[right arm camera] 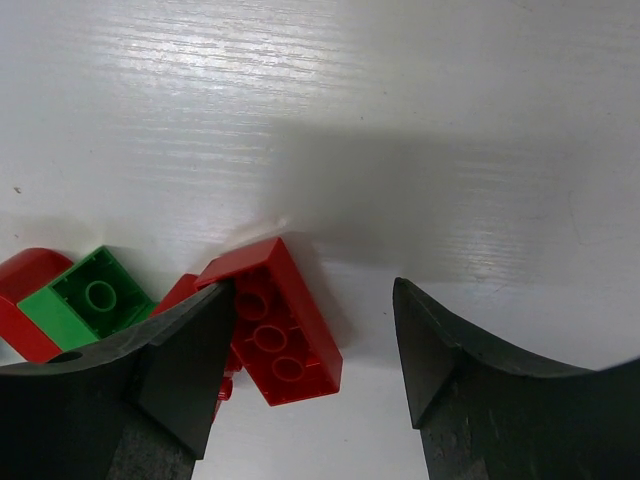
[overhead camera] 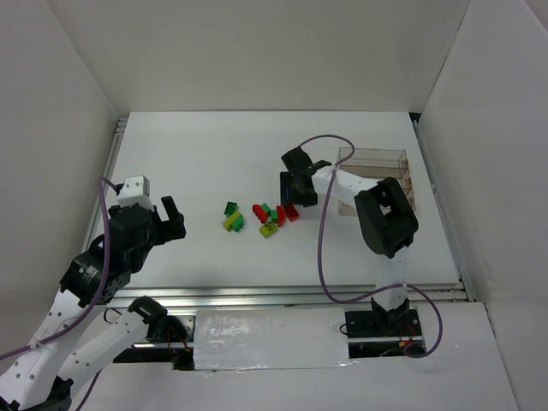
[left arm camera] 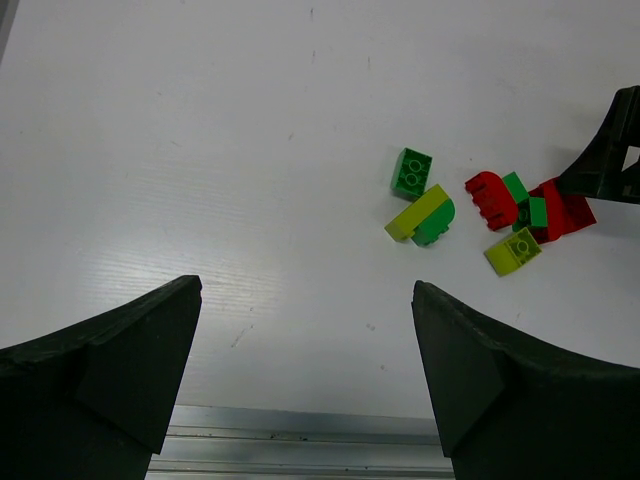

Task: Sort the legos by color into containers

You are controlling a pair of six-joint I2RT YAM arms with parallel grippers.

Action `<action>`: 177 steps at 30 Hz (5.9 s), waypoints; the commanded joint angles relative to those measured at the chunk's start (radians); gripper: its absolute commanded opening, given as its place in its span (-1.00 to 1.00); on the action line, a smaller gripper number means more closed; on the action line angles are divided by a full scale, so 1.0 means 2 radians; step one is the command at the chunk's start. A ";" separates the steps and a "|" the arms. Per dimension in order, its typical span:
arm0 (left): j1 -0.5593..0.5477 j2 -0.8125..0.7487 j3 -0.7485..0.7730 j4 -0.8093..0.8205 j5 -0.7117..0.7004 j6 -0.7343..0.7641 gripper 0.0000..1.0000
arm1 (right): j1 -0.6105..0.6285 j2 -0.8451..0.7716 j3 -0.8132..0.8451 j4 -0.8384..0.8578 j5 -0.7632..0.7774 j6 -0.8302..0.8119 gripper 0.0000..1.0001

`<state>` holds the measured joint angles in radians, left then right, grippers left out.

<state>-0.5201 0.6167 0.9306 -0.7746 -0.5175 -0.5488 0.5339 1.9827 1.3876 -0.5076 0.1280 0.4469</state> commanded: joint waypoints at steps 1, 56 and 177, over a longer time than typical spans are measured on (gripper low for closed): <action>0.002 -0.004 0.001 0.026 0.002 0.011 0.99 | 0.010 -0.018 -0.007 0.001 0.011 -0.009 0.41; 0.002 -0.002 -0.002 0.032 0.015 0.017 0.99 | 0.034 -0.079 -0.115 0.061 -0.010 -0.038 -0.65; 0.003 0.064 0.019 0.069 0.151 -0.063 0.99 | 0.170 -0.190 -0.062 0.128 -0.028 -0.118 -0.64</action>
<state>-0.5171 0.7368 0.9504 -0.7238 -0.3744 -0.5926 0.7929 1.7523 1.3090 -0.3470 0.0704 0.2085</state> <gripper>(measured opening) 0.995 0.525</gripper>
